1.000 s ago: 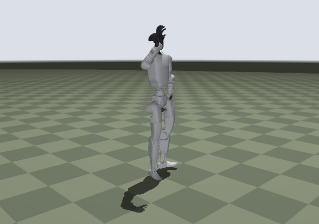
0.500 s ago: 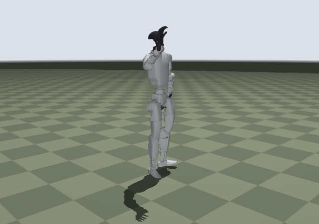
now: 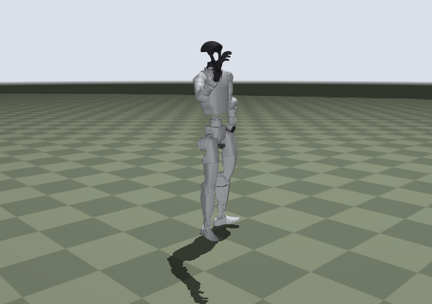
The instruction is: In place motions
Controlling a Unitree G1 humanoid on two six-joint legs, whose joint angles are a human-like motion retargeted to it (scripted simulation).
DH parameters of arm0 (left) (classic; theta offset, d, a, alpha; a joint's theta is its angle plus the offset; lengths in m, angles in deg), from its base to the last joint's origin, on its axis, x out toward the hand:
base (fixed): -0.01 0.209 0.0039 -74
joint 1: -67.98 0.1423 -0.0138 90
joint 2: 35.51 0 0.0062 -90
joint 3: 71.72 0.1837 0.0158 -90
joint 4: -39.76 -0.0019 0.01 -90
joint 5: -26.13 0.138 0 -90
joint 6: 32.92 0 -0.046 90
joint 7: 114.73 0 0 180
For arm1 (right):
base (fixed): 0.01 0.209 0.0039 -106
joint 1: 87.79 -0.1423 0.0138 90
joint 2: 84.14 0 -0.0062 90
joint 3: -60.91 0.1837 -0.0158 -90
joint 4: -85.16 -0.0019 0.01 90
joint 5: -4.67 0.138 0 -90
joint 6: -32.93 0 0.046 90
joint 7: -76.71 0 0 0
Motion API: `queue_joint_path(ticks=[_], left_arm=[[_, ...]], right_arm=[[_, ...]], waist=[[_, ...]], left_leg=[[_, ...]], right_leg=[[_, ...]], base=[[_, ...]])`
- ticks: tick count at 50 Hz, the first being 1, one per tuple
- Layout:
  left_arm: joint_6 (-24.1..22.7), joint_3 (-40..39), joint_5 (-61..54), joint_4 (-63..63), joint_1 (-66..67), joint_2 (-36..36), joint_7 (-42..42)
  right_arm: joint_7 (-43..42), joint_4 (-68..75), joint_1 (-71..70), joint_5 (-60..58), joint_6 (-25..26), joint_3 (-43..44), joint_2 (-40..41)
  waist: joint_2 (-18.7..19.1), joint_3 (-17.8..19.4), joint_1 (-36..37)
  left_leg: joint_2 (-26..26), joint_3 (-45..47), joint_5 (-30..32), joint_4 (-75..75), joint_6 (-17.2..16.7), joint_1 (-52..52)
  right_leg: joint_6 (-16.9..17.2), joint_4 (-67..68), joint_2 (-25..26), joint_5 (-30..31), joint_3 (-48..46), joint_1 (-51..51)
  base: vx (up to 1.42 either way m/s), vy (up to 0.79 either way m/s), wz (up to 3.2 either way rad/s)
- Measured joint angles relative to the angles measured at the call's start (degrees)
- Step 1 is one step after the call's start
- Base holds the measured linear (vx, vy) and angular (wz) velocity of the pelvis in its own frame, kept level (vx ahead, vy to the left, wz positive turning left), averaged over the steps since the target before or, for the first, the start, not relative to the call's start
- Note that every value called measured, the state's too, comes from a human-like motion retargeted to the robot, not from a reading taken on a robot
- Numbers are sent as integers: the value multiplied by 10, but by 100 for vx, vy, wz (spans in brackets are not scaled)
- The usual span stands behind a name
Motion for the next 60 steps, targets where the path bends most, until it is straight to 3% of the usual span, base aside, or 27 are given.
queue_joint_path(ticks=[5,8,10,12,15,19,22,25,31,35,40,45,47,50,53,57,60], left_arm=[[1,4,3,-4,0,-3,-1],[1,7,1,-7,4,-1,-2],[2,8,-1,-10,9,2,-1],[3,2,1,-11,12,4,2],[-1,-9,5,-9,14,6,4],[-38,-21,-36,2,18,8,-57],[-70,-34,-85,12,21,9,-117],[-90,-54,-125,15,23,5,-150],[-116,-141,-204,13,10,-56,-172],[-156,-226,-228,63,2,-160,-227],[-156,-301,-273,117,-37,-334,-263],[-138,-365,-377,238,-159,-435,-260],[-161,-364,-433,319,-232,-443,-278],[-233,-308,-495,438,-336,-451,-332],[-303,-206,-466,531,-421,-472,-400],[-320,-43,-325,624,-528,-508,-448],[-306,74,-166,681,-612,-530,-483]], right_arm=[[-57,-15,177,-129,-122,19,-6],[-35,58,265,-248,-142,-30,27],[40,156,298,-324,-135,-78,70],[150,302,304,-375,-83,-124,134],[246,553,305,-359,87,-137,236],[206,850,312,-184,141,-79,306],[211,930,361,-11,214,-24,328],[223,930,421,139,206,27,347],[272,930,412,292,146,113,317],[286,875,338,343,103,191,268],[338,692,229,467,89,277,210],[287,464,103,464,60,228,169],[229,367,54,404,63,184,152],[140,247,-14,304,67,126,121],[49,150,-77,243,57,74,98],[-24,65,-140,169,-5,-16,45],[-40,5,-171,26,12,-86,-39]], waist=[[-4,2,4],[-5,2,6],[-3,4,6],[-1,11,2],[2,24,1],[4,33,6],[6,33,13],[8,31,13],[15,38,8],[21,32,7],[32,6,16],[40,-2,14],[41,-1,12],[39,-3,12],[35,-10,15],[33,-25,21],[32,-28,20]], left_leg=[[1,-1,-1,0,0,-2],[3,-2,-2,0,-1,-2],[5,-1,-2,0,-2,1],[7,1,-3,0,-3,5],[10,2,-3,-1,-3,12],[9,-3,-2,-1,-4,12],[7,-11,0,0,-5,6],[3,-19,3,2,-4,1],[1,-20,3,2,-3,11],[3,-8,0,0,-3,17],[7,0,-6,-2,-4,18],[12,-3,-10,4,-3,11],[11,-5,-11,7,-2,9],[7,-11,-10,9,-3,4],[4,-16,-9,11,-3,-6],[2,-20,-7,12,-4,-18],[1,-23,-6,12,-4,-19]], right_leg=[[0,-1,2,-1,-2,1],[0,-2,4,-2,-4,3],[0,-2,6,-3,-4,6],[0,-3,9,-2,-2,10],[-1,-3,11,-2,-1,16],[-1,-6,11,-4,-10,23],[1,-9,9,-7,-21,27],[2,-11,7,-10,-34,32],[0,-13,9,-13,-34,45],[-2,-12,11,-10,-19,40],[-3,-7,16,-7,-4,27],[-4,-5,18,-6,-5,23],[-4,-4,17,-6,-7,24],[-3,-5,12,-6,-13,23],[-3,-7,8,-6,-20,20],[-1,-7,5,-7,-27,14],[0,-8,4,-8,-30,16]], base=[[3,1,2],[0,0,0],[0,0,0],[0,0,0],[0,0,0],[-1,1,11],[8,4,34],[7,5,37],[-2,8,0],[-2,8,-35],[3,6,-25],[-2,4,0],[0,0,0],[-3,1,14],[-3,0,26],[-1,0,15],[0,0,0]])
